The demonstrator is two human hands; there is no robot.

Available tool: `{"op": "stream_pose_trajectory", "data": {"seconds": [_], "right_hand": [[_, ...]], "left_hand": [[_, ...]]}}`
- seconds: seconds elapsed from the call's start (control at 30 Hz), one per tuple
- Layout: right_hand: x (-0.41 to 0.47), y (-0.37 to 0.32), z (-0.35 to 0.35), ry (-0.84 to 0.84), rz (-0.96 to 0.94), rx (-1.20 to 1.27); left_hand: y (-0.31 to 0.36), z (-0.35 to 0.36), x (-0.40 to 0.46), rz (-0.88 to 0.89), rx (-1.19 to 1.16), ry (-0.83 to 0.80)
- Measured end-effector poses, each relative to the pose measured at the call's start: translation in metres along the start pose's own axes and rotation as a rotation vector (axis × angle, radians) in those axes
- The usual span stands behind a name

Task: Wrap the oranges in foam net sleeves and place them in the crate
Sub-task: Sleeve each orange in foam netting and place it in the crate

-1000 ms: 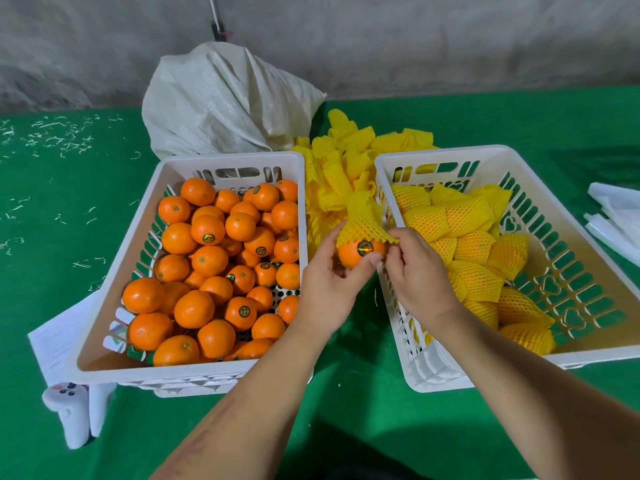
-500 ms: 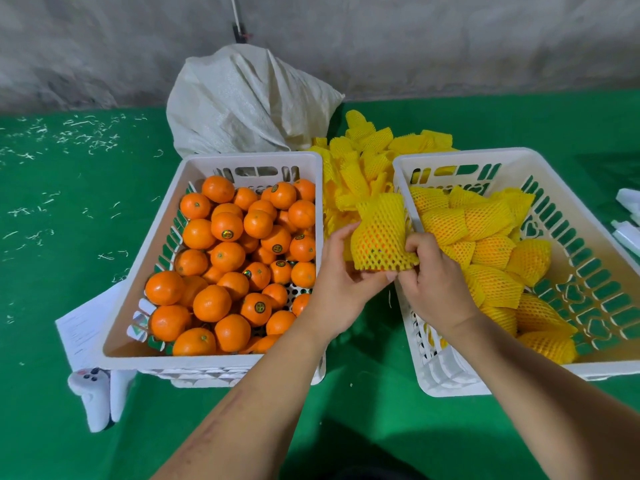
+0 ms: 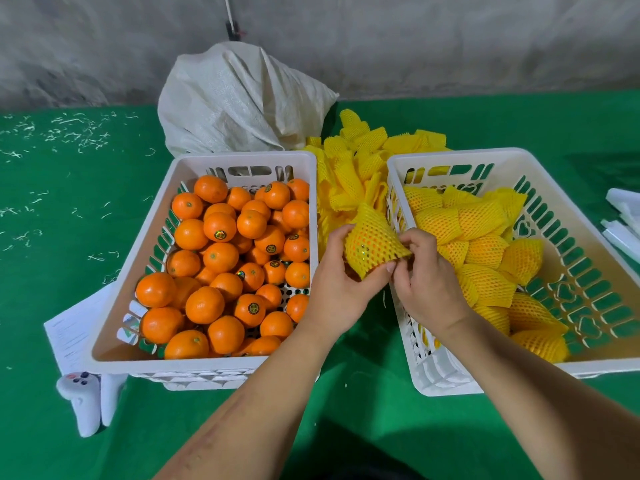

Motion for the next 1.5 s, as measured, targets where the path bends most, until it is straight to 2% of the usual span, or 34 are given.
{"op": "stream_pose_trajectory", "data": {"seconds": [0.1, 0.17, 0.3, 0.37, 0.47, 0.6, 0.7, 0.8, 0.93, 1.07, 1.13, 1.23, 1.37, 1.5], "right_hand": [[-0.003, -0.016, -0.002, 0.024, -0.118, -0.029], [-0.004, -0.017, 0.0, -0.008, -0.127, -0.003], [0.001, 0.019, 0.009, -0.108, 0.183, 0.164], [0.001, 0.031, 0.015, -0.139, 0.252, 0.117], [0.004, 0.022, 0.02, -0.154, 0.128, -0.085], [0.002, 0.007, 0.013, -0.079, -0.003, -0.089], [0.001, 0.001, 0.02, -0.135, -0.047, -0.109], [0.003, 0.017, 0.024, -0.211, 0.105, -0.016], [-0.004, 0.037, 0.032, -0.372, 0.387, 0.327], [-0.028, 0.035, 0.031, -0.502, 0.48, 0.536], [-0.033, 0.035, 0.026, -0.486, 0.525, 0.522], [-0.032, 0.037, 0.018, -0.358, 0.526, 0.457], [-0.038, 0.042, 0.002, -0.167, 0.507, 0.61], [-0.04, 0.047, -0.013, -0.035, 0.533, 0.65]], "left_hand": [[-0.004, -0.007, 0.003, -0.005, -0.09, 0.083], [-0.006, -0.007, 0.004, -0.02, -0.091, 0.09], [-0.007, 0.0, -0.001, -0.027, -0.073, 0.023], [-0.004, 0.0, 0.0, -0.018, -0.082, 0.016], [0.001, 0.001, 0.004, 0.007, -0.076, -0.007], [0.0, -0.007, 0.003, -0.015, -0.118, 0.055], [-0.001, -0.012, 0.003, -0.034, -0.138, 0.091], [-0.002, -0.012, 0.001, -0.054, -0.135, 0.09], [-0.004, -0.009, -0.001, -0.034, -0.051, 0.05], [-0.012, 0.004, 0.001, -0.041, 0.056, -0.072], [-0.009, 0.015, 0.0, -0.004, 0.09, -0.145], [0.006, 0.027, -0.007, 0.116, 0.155, -0.196], [0.006, 0.036, -0.014, 0.118, 0.284, -0.291], [0.008, 0.046, -0.023, 0.153, 0.419, -0.347]]}}
Point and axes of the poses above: each hand's wrist, its own x-axis towards the middle knuckle, its own z-axis out of the palm, y = z × x, the point moved 10 cm from there along x, towards the middle knuckle, and after that the axes turned 7 degrees about z, right-handed, at the moved point
